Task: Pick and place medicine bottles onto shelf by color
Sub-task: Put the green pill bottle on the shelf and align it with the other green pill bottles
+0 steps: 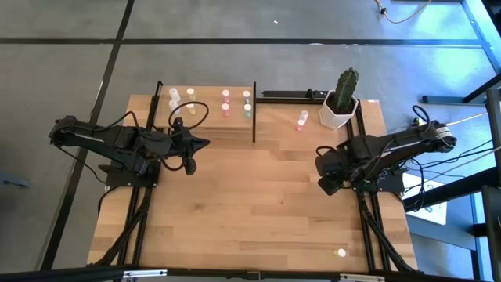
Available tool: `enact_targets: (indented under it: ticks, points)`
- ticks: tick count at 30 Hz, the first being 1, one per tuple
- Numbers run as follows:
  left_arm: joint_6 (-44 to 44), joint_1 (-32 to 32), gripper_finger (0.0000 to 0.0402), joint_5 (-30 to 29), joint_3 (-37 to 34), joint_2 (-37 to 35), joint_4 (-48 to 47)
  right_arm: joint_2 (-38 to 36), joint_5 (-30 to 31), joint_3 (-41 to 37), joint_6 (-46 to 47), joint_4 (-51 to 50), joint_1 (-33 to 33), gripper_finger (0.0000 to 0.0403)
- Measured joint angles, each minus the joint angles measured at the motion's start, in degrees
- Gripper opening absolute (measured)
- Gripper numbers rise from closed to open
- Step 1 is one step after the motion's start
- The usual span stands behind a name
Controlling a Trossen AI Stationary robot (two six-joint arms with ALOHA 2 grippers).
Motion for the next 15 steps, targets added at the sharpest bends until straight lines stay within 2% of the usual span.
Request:
enact_targets:
  ticks: [5, 11, 15]
  points:
    - [-0.17, 0.00, 0.0000, -0.03, 0.00, 0.00, 0.00, -0.02, -1.16, -2.30, -0.30, 0.58, -0.01, 0.0172]
    - [-0.17, 0.00, 0.0000, -0.05, 0.00, 0.00, 0.00, 0.00, -5.57, -4.82, -7.17, 2.53, -0.20, 0.0176]
    - [-0.16, 0.00, 0.0000, -0.10, 0.00, 0.00, 0.00, -0.02, -4.81, -5.49, -7.75, 3.06, -0.22, 0.0192]
